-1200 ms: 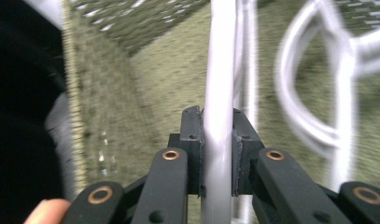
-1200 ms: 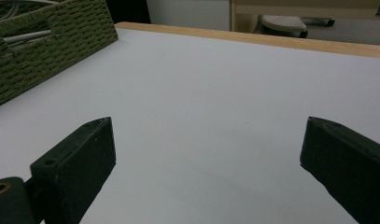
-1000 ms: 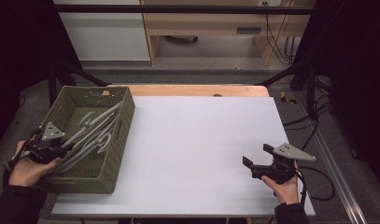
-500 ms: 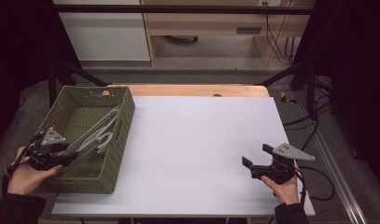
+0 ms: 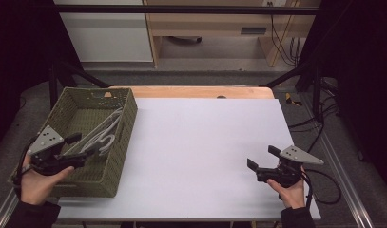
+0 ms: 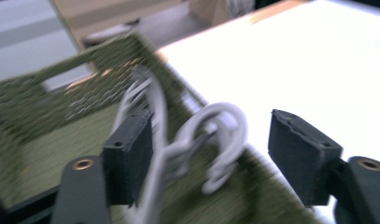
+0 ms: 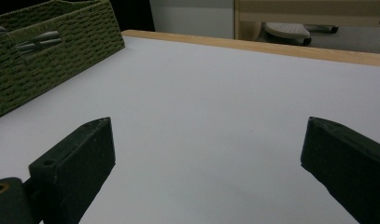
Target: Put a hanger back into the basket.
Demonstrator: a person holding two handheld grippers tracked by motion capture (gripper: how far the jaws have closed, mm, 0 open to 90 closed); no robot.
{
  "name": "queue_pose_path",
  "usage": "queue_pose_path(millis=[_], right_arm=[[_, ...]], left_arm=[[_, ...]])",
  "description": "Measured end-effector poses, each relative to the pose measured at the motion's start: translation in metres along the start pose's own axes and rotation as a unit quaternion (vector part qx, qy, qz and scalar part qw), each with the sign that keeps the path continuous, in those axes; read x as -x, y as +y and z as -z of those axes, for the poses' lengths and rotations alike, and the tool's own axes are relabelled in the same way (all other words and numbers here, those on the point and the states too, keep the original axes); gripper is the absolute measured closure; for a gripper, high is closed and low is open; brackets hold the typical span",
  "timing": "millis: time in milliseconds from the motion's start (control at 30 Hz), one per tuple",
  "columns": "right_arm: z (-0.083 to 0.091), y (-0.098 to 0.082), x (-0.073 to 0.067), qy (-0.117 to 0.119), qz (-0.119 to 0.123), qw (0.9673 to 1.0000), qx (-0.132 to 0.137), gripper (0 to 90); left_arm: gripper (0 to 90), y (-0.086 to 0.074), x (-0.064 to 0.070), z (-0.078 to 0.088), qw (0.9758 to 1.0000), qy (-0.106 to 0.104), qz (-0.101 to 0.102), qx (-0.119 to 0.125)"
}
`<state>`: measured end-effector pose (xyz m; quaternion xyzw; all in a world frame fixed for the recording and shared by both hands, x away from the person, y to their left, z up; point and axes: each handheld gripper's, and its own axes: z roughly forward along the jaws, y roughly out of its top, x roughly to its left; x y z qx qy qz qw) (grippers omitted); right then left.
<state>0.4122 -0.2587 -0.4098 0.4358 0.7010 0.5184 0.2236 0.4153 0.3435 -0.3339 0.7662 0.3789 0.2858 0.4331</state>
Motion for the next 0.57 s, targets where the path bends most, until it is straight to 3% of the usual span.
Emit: queue_pose_path(millis=[33,100,267,333,567], right_arm=[[0.0,0.0,0.0,0.001,0.001,1.0,0.001,3.4],[0.001,0.0,0.0,-0.001,0.001,1.0,0.002,3.5],[0.002,0.001,0.001,0.0,0.002,1.0,0.004,3.4],[0.003,0.001,0.001,-0.001,0.002,1.0,0.005,3.3],[0.006,0.001,0.002,0.003,0.003,1.0,0.006,3.2]], left_arm=[[27.0,0.002,0.01,-0.002,0.9995,-0.02,0.013,0.023],[24.8,0.003,0.02,-0.005,0.9982,-0.044,0.02,0.037],[15.6,0.003,0.039,-0.014,0.9966,-0.056,0.02,0.057],[14.9,0.002,0.049,-0.021,0.9949,-0.074,0.026,0.063],[9.9,-0.002,0.06,-0.031,0.9945,-0.081,0.019,0.063]])
